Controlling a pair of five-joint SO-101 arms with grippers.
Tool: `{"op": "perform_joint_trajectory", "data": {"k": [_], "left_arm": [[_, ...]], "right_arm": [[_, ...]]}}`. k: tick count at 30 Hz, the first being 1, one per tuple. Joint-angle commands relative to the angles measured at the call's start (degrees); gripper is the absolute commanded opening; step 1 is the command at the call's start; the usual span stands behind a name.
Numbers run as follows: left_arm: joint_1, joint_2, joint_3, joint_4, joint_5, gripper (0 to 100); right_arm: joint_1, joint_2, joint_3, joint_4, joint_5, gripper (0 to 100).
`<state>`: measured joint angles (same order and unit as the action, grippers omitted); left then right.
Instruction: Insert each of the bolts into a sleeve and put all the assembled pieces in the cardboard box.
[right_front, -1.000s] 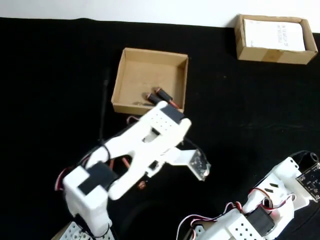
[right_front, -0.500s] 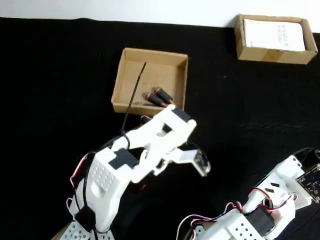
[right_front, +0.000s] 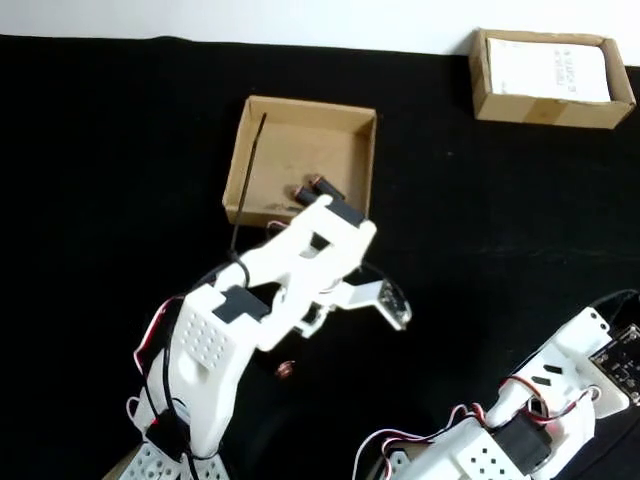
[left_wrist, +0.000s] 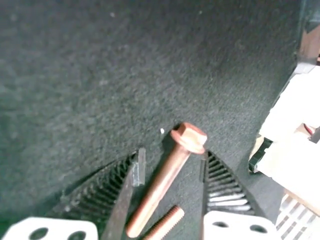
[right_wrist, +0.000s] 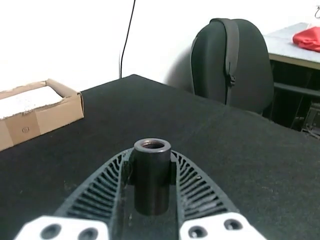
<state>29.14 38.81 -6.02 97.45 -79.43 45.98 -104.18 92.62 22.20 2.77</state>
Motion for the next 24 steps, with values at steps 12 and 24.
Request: {"op": "perform_joint_trajectory", "data": {"k": [12,24], "left_arm": [[-2.8,0.0,-10.9,-11.7,5.6,21],[-3.9,-10.5,-10.1,5.0,-5.3,20]], "right_arm": [[-2.7,-0.4,-5.7,-1.4,0.6,0.7],[-2.7,-0.2,-5.1,-1.2,0.2,0.7]]}}
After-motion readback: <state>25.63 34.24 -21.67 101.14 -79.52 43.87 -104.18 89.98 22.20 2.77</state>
